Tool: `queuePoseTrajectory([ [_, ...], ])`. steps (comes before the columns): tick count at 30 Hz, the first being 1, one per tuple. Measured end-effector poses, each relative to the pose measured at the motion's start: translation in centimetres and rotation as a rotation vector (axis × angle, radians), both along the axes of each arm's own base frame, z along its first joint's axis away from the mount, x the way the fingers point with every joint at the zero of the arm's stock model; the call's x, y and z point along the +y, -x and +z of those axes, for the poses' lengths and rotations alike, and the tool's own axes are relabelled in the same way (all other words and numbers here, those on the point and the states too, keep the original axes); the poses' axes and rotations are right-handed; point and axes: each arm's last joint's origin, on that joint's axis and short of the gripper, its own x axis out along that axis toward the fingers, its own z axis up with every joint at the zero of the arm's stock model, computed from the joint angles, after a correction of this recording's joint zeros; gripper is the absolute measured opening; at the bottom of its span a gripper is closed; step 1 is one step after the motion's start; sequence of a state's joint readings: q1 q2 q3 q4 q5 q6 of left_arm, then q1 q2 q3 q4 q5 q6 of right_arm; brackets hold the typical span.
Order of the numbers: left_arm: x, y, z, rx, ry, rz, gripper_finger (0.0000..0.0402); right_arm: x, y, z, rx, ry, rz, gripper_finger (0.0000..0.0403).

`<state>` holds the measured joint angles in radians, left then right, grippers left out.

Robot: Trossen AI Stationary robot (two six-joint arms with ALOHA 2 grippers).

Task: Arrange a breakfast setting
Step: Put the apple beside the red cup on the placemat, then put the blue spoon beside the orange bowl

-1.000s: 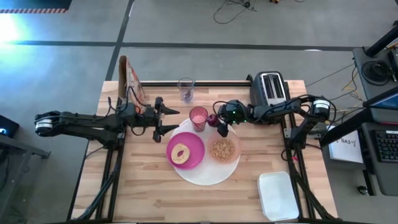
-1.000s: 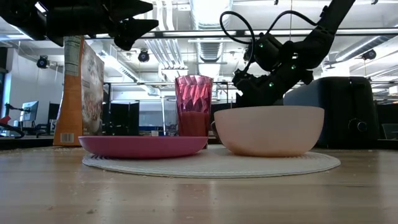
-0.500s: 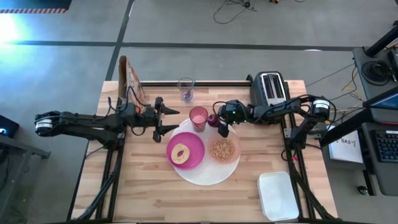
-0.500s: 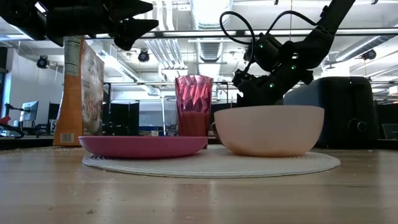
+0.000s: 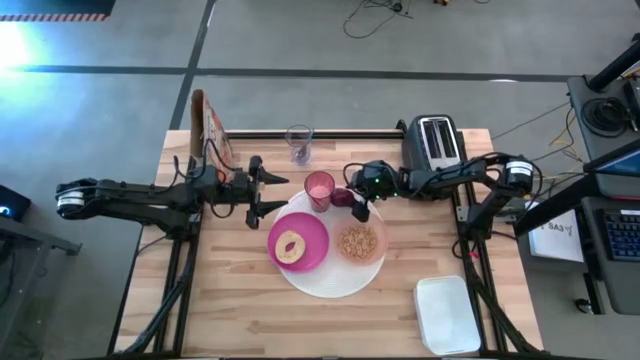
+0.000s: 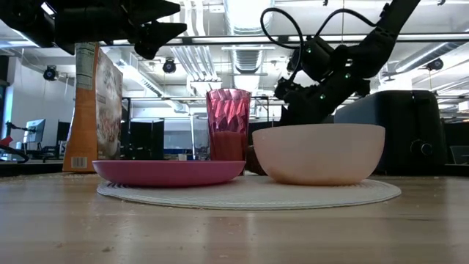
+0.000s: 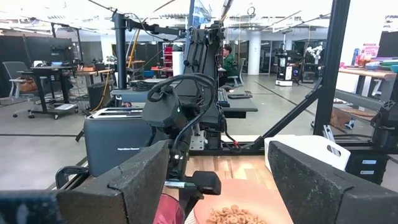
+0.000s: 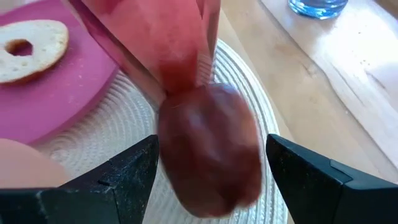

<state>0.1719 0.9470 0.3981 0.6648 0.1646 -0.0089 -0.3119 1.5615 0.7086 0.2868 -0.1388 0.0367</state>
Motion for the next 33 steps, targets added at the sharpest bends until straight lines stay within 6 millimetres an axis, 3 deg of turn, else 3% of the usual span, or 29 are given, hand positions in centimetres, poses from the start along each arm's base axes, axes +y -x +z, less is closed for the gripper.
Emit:
queuePoseTrajectory([
  [10, 0.0, 0.0, 0.0, -0.001, 0.0, 0.0, 0.0261, 0.4, 1.3, 2.0, 0.031, 0.022, 0.018, 0.0283],
  [24, 0.0, 0.0, 0.3, -0.031, -0.007, 0.005, 0.0261, 1.2, 3.9, 8.6, -0.196, 0.005, -0.045, 0.0282],
  [33, 1.5, 0.2, -0.4, 0.049, -0.019, 0.348, 0.0261, 1.5, 4.8, 10.7, -0.314, -0.041, -0.084, 0.0273],
])
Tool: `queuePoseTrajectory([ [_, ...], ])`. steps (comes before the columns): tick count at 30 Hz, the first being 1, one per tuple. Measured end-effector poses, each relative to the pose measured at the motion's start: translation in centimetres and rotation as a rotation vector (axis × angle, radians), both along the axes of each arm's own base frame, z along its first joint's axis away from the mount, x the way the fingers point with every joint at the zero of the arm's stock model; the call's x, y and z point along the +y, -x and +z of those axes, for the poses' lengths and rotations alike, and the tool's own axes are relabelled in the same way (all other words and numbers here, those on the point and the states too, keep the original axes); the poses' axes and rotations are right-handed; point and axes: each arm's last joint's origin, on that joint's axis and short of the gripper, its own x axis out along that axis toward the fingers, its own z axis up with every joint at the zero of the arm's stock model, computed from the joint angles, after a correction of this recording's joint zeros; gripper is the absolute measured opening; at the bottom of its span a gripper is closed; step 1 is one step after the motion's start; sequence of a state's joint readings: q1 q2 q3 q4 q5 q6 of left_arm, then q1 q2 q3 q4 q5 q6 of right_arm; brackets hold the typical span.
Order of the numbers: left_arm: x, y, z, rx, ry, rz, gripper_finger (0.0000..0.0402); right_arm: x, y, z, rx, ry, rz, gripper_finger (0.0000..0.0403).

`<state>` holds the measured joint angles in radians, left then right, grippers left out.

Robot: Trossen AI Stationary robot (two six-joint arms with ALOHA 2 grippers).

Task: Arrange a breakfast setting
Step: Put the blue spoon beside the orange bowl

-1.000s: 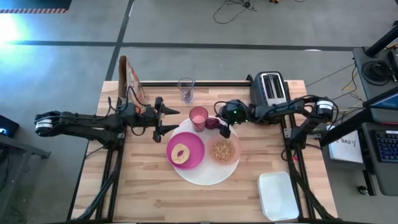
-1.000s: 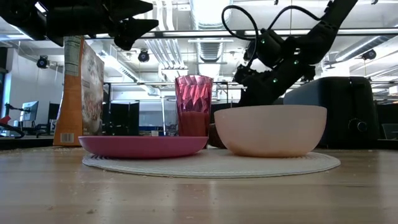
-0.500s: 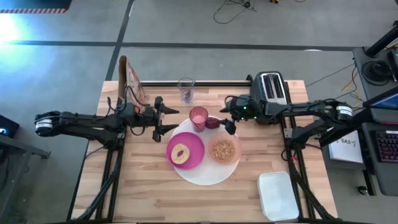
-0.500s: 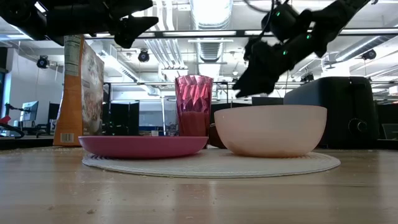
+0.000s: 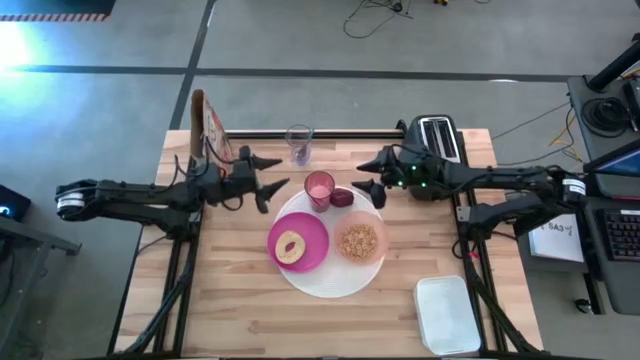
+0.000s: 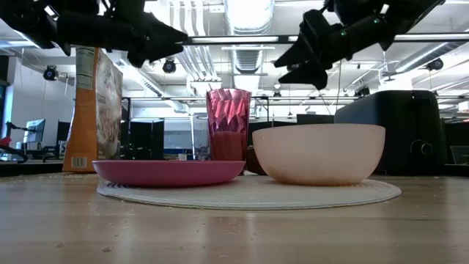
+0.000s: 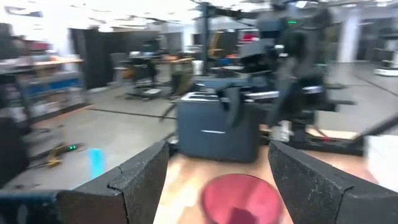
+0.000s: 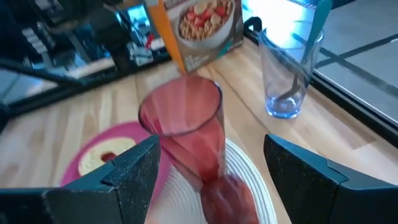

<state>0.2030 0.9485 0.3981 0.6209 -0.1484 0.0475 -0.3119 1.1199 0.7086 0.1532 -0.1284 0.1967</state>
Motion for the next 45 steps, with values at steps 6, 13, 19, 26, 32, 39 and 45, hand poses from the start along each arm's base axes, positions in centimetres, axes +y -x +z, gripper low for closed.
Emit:
queuePoseTrajectory([
  [6, 0.4, 0.2, 0.7, -0.043, -0.039, 0.104, 0.0261, -0.6, -0.7, 0.2, -0.091, -0.054, -0.153, 0.0272],
  [13, 0.5, -0.7, 3.4, -0.019, -0.039, 0.081, 0.0261, -1.9, -2.3, 1.3, -0.172, -0.094, -0.338, 0.0272],
  [19, 0.9, -2.0, 6.6, 0.142, 0.024, 0.106, 0.0261, -3.1, -5.1, 1.3, -0.107, -0.091, -0.36, 0.0271],
  [26, 1.2, -2.1, 8.2, 0.186, 0.029, 0.215, 0.0261, -6.6, -8.7, 0.1, -0.06, -0.116, -0.465, 0.026],
  [32, 1.0, -1.1, 8.0, 0.178, 0.021, 0.216, 0.0261, -10.0, -11.0, -0.5, -0.052, -0.24, -0.566, 0.0259],
  [39, 0.8, -0.3, 8.1, 0.169, 0.017, 0.216, 0.0261, -11.0, -13.6, -0.5, -0.069, -0.286, -0.557, 0.026],
  [45, 0.7, 0.1, 8.2, 0.176, 0.009, 0.216, 0.0261, -11.1, -14.7, -0.5, -0.075, -0.293, -0.561, 0.0256],
])
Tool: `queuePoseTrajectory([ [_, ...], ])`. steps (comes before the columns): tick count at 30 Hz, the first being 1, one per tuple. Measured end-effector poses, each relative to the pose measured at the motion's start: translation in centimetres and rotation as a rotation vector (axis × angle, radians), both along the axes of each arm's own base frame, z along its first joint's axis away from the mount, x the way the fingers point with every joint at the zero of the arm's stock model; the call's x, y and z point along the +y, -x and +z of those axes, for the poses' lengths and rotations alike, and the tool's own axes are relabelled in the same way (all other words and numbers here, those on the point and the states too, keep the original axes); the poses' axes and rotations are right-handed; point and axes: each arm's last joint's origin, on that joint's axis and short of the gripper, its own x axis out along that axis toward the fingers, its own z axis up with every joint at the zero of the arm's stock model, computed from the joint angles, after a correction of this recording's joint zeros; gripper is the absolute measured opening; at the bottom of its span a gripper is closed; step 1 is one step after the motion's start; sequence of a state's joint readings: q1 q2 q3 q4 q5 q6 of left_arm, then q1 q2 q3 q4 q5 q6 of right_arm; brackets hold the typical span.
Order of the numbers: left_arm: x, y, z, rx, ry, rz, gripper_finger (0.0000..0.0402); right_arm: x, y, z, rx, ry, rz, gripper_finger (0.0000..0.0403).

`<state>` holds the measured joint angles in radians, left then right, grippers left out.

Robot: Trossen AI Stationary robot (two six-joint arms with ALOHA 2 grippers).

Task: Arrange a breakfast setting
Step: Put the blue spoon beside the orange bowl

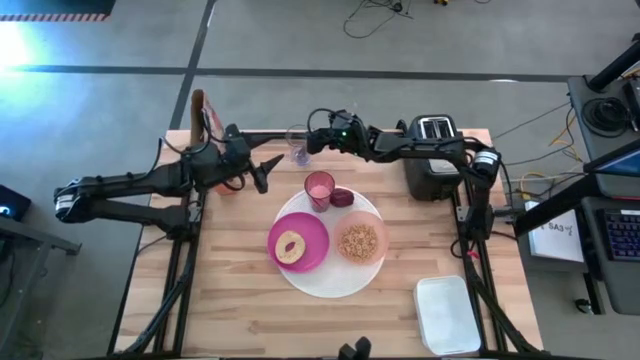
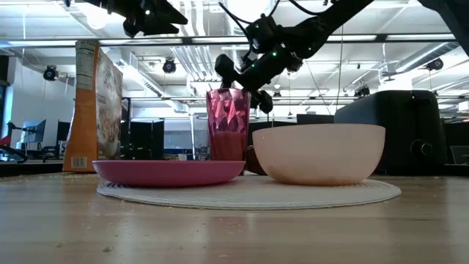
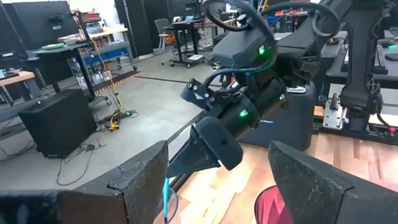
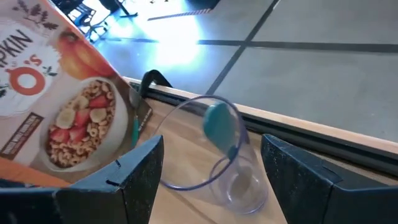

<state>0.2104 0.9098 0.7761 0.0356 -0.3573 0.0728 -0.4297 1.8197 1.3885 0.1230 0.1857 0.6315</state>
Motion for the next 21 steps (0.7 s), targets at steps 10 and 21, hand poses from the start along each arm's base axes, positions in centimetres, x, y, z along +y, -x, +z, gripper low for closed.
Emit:
queuePoseTrajectory([
  [10, -0.1, 0.46, 0.38, -0.009, -0.025, -0.002, 0.0261, -0.39, -0.4, -0.31, 0.011, 0.032, -0.018, 0.0246],
  [21, -0.11, 0.63, 0.78, -0.032, -0.048, -0.001, 0.0261, -0.49, -0.36, -0.32, 0.02, 0.044, -0.013, 0.0188],
])
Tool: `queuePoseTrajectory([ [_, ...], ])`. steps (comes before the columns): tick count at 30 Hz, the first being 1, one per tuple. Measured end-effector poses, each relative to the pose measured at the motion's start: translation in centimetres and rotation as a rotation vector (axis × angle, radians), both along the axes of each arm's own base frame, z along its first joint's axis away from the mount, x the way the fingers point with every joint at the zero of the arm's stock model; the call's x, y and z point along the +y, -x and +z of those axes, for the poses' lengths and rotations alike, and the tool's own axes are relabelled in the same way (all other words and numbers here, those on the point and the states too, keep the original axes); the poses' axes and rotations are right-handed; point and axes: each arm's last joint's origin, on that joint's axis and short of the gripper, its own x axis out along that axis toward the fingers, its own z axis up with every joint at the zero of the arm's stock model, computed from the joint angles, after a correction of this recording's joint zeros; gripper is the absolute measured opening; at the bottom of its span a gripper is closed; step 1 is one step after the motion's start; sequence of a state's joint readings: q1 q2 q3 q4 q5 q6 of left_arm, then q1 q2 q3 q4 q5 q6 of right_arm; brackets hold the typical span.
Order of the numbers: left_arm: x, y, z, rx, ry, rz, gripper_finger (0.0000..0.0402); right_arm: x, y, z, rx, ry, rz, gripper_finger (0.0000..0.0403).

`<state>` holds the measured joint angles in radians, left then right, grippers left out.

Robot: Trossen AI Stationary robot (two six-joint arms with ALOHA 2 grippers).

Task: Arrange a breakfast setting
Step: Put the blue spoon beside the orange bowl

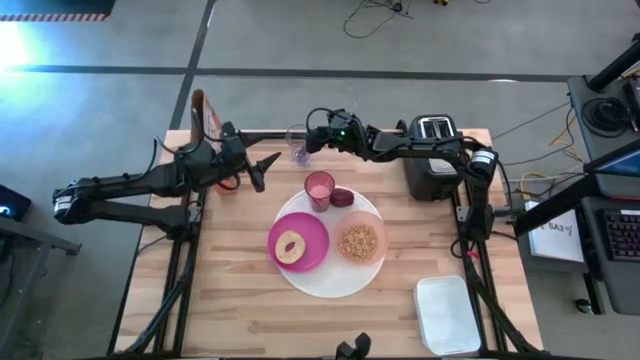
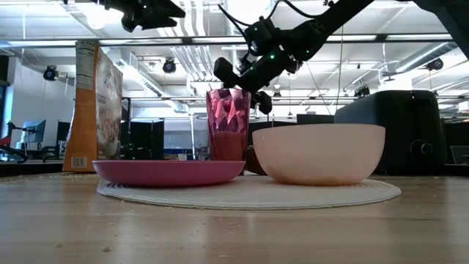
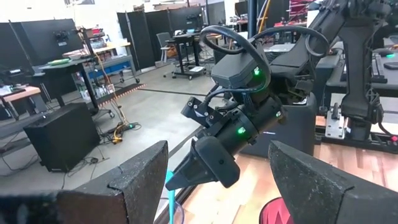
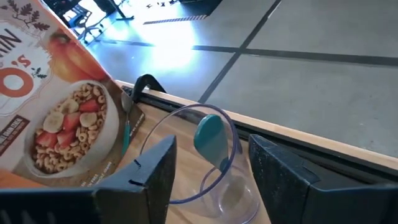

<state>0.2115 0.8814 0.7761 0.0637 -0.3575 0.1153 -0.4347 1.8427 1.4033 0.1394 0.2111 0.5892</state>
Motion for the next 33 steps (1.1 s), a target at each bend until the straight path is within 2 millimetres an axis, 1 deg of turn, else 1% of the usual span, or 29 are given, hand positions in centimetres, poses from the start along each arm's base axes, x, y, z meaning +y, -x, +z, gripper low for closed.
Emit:
queuePoseTrajectory([
  [5, 0.0, 0.0, 0.04, 0.0, -0.006, 0.0, 0.0261, 0.0, 0.0, 0.0, 0.001, 0.001, 0.0, 0.0183],
  [29, 0.0, 0.0, 0.26, -0.006, -0.034, -0.001, 0.0261, -0.02, -0.11, 0.27, -0.006, 0.04, 0.023, 0.0182],
  [33, 0.0, 0.0, 0.26, -0.006, -0.034, -0.001, 0.0261, -0.04, -0.15, 0.41, -0.039, 0.021, 0.011, 0.0182],
])
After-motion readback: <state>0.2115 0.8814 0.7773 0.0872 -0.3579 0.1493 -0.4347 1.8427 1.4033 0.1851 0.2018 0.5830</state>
